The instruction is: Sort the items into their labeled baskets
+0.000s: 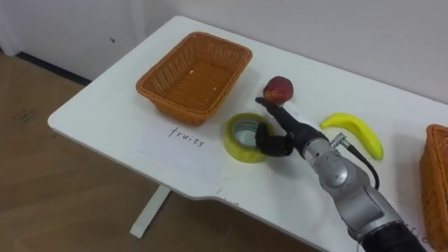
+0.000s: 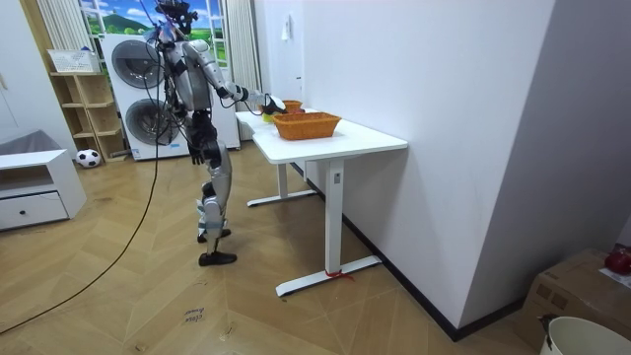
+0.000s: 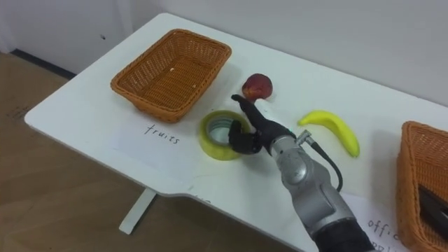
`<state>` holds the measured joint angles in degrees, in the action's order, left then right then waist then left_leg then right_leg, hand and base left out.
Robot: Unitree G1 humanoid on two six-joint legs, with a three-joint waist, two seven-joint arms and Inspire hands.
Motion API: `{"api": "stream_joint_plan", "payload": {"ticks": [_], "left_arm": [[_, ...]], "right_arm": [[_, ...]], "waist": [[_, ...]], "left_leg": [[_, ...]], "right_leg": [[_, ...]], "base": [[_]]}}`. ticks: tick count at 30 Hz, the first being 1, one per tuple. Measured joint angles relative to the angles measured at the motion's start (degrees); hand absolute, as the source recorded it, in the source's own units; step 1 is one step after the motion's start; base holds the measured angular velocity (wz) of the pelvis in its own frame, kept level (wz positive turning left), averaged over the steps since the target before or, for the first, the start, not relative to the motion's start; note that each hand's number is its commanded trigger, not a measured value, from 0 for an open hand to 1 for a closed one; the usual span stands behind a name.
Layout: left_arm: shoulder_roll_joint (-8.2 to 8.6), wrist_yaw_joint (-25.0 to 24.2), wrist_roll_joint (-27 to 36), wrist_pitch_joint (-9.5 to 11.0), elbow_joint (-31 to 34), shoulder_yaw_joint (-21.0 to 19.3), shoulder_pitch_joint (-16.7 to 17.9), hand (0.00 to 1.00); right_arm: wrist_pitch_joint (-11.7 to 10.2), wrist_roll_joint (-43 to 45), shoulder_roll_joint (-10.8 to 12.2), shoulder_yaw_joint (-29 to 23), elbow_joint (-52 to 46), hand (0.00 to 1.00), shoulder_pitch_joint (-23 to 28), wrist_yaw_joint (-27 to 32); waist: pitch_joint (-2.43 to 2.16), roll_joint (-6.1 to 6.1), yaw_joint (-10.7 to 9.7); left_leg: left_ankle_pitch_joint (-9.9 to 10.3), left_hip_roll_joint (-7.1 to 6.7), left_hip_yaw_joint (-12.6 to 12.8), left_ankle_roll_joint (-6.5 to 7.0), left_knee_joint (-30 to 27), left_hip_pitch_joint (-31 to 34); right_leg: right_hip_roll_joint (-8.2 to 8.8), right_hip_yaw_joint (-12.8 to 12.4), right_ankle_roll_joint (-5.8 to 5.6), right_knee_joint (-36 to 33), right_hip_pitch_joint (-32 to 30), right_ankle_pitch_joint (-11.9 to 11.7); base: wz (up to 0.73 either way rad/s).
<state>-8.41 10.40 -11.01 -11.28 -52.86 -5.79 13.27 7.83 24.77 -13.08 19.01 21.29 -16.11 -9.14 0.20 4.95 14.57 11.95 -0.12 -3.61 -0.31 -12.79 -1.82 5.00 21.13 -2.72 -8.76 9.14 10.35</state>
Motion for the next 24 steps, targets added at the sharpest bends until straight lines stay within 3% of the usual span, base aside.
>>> {"api": "stream_joint_plan", "payload": {"ticks": [24], "left_arm": [[-0.04, -1.0, 0.1, -1.4, 1.3, 0.3, 0.4, 0.0]], "right_arm": [[1.9, -2.5, -0.2, -1.2, -0.7, 0.0, 0.0, -4.3]], "waist": [[0.11, 0.05, 0.0]], "left_leg": [[0.0, 0.03, -0.2, 0.0, 0.0, 0.2]], "right_leg": [[-0.04, 0.2, 0.0, 0.0, 0.0, 0.0]], "base": [[0.0]]}}
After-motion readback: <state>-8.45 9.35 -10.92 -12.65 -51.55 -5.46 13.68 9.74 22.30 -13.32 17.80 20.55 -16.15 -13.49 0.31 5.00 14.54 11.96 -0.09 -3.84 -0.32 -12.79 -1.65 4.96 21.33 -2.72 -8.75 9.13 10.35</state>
